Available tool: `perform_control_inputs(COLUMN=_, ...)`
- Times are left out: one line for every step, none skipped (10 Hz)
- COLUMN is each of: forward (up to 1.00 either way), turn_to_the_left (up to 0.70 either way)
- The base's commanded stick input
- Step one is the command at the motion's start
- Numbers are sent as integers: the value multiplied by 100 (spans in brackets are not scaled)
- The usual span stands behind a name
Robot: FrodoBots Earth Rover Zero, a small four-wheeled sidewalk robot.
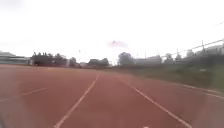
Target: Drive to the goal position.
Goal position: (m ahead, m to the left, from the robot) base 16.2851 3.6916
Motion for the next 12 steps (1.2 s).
perform_control_inputs(forward=70, turn_to_the_left=0)
perform_control_inputs(forward=70, turn_to_the_left=0)
perform_control_inputs(forward=70, turn_to_the_left=0)
perform_control_inputs(forward=70, turn_to_the_left=0)
perform_control_inputs(forward=70, turn_to_the_left=0)
perform_control_inputs(forward=70, turn_to_the_left=0)
perform_control_inputs(forward=70, turn_to_the_left=0)
perform_control_inputs(forward=70, turn_to_the_left=0)
perform_control_inputs(forward=70, turn_to_the_left=0)
perform_control_inputs(forward=70, turn_to_the_left=0)
perform_control_inputs(forward=70, turn_to_the_left=0)
perform_control_inputs(forward=70, turn_to_the_left=0)
